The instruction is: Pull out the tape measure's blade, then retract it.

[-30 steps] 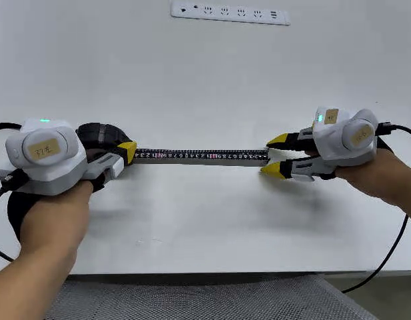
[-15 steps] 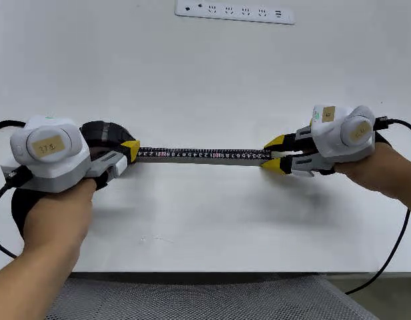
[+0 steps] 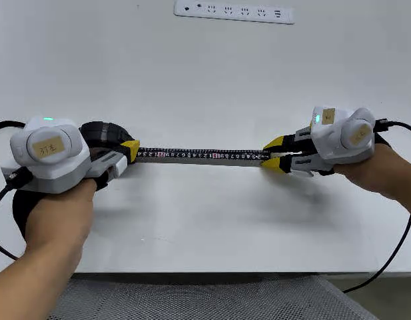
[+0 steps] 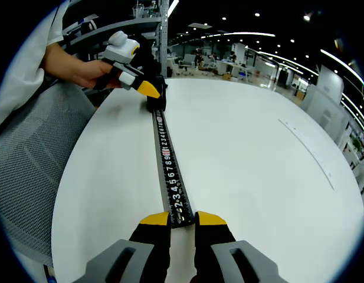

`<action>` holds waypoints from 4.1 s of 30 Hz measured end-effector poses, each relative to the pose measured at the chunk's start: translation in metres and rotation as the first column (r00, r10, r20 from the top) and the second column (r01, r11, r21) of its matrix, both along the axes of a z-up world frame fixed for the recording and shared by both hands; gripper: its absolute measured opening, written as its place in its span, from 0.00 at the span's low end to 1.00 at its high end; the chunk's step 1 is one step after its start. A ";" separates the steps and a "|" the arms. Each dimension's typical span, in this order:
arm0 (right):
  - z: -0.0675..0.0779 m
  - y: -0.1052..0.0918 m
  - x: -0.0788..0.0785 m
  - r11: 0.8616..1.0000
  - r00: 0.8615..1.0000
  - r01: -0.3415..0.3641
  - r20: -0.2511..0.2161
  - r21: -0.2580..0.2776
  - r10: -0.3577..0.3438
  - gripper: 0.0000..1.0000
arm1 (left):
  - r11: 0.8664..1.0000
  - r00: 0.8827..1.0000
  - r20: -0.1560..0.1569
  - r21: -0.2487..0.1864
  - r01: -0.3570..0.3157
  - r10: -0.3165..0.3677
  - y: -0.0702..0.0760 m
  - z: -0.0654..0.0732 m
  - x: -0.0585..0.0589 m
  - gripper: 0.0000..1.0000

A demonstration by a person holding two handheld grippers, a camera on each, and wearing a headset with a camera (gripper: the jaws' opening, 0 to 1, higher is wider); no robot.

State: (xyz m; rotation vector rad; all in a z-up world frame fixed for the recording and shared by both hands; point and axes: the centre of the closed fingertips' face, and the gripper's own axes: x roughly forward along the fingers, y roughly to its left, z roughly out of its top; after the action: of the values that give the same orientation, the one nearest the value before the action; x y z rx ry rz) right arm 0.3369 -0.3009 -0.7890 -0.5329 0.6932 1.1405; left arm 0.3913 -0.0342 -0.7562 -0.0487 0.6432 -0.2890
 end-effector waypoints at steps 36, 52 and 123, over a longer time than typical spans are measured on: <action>0.005 0.010 0.003 1.000 1.000 -0.019 -0.001 0.010 0.019 0.10 | 1.000 0.999 -0.027 -0.006 0.018 -0.018 0.001 -0.002 -0.001 0.57; 0.008 0.034 0.006 0.999 0.999 -0.034 0.000 0.041 0.034 0.10 | 0.999 0.999 -0.036 -0.037 0.012 -0.014 0.002 -0.001 -0.001 0.57; 0.006 0.138 0.021 0.981 0.995 -0.082 -0.032 0.174 0.089 0.10 | 0.996 0.998 -0.055 -0.094 0.001 -0.007 0.004 -0.001 0.000 0.57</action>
State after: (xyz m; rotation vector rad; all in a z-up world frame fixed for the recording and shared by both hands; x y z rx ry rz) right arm 0.3578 -0.1627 -0.7834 -0.3972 0.6038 1.2820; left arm 0.3910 -0.0299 -0.7575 -0.1457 0.6847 -0.3224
